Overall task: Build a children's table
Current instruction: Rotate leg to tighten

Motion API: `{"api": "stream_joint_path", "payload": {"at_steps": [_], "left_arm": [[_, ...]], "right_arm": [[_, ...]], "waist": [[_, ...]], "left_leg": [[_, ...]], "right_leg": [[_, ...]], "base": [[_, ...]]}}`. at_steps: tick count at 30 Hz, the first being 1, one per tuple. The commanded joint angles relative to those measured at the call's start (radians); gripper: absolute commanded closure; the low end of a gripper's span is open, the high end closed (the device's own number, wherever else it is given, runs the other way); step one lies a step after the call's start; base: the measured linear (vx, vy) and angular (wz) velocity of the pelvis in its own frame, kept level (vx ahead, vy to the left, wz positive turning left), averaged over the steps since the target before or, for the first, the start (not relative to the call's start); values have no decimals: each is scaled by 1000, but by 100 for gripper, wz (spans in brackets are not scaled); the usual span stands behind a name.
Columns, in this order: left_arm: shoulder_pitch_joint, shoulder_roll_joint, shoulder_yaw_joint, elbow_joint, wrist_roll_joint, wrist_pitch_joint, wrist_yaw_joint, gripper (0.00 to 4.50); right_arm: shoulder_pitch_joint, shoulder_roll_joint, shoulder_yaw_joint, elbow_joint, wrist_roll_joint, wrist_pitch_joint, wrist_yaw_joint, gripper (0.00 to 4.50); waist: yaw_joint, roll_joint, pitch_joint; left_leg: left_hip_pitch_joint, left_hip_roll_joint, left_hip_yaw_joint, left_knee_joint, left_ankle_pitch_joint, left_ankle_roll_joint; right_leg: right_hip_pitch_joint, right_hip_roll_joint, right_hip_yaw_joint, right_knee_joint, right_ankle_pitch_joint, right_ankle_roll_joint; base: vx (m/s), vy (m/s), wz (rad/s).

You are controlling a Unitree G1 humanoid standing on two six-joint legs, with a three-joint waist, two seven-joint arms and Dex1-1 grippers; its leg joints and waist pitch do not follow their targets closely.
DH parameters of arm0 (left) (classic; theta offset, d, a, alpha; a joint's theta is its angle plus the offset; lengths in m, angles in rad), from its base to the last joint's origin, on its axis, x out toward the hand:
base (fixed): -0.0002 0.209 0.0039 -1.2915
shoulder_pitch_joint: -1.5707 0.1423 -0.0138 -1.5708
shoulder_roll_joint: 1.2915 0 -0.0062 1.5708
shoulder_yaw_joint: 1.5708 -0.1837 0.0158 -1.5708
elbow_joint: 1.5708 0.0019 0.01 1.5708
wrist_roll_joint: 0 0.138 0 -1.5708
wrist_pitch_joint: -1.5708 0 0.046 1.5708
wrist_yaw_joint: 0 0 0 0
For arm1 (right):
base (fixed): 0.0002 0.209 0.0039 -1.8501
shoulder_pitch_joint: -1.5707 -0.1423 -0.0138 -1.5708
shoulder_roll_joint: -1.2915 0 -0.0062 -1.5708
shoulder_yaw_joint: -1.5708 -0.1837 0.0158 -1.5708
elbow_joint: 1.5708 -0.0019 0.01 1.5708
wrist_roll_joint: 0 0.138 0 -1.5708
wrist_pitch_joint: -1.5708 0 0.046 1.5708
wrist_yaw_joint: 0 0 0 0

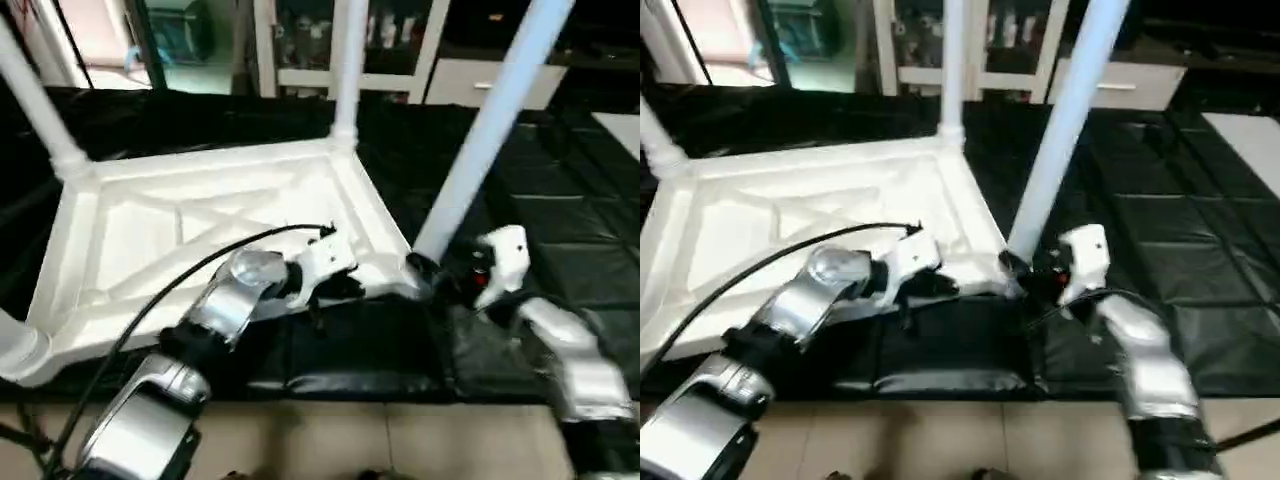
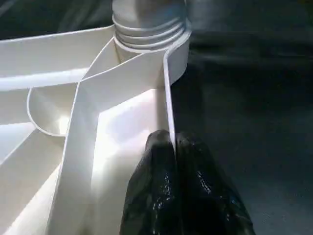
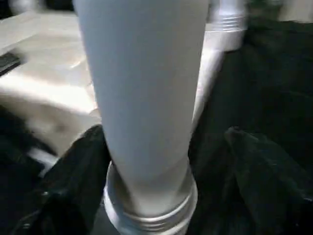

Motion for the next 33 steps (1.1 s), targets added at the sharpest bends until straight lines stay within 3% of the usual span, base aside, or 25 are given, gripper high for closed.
{"api": "stream_joint_path", "payload": {"at_steps": [1,5,7,8,9,15,19,33], "left_arm": [[26,12,13,-23,-55,-25,-35,450],[35,20,8,-46,-61,-16,-61,450],[41,23,6,-69,-68,-4,-74,450],[42,24,7,-72,-69,-3,-75,450],[46,25,7,-86,-71,6,-83,450],[43,29,8,-87,-66,9,-86,450],[42,31,6,-89,-66,13,-87,450],[42,36,-2,-91,-58,14,-92,450]], "right_arm": [[17,-47,-11,-19,10,9,59,68],[21,-74,16,6,4,-3,116,68],[17,-77,19,17,21,-3,165,68],[16,-78,20,18,23,-4,170,68],[10,-81,20,28,35,-6,195,68],[-15,-88,30,75,35,-16,242,68],[-36,-77,27,102,35,-28,255,68],[-57,-67,33,138,43,-46,302,172]], "waist": [[-1,-17,-59],[-2,-20,-56],[-3,-27,-57],[-1,-23,-56],[-3,-27,-57],[-1,-25,-62],[-1,-25,-60],[2,-26,-65]], "left_leg": [[-1,55,-14,-73,-158,127],[0,54,-18,-77,-211,90],[0,55,-17,-77,-208,89],[-1,55,-18,-78,-199,90],[-3,55,-18,-77,-190,94],[-2,53,-14,-70,-131,121],[-2,53,-15,-71,-148,117],[-2,53,-15,-68,-119,126]], "right_leg": [[55,-60,44,-61,-272,-229],[52,-61,42,-74,-395,-189],[52,-61,43,-72,-381,-192],[52,-62,44,-70,-372,-194],[53,-62,43,-69,-357,-197],[53,-60,42,-59,-273,-227],[54,-61,41,-63,-312,-219],[57,-61,41,-56,-272,-233]], "base": [[0,0,0],[0,0,0],[0,0,0],[0,0,0],[0,0,0],[0,0,0],[0,0,0],[0,0,0]]}}
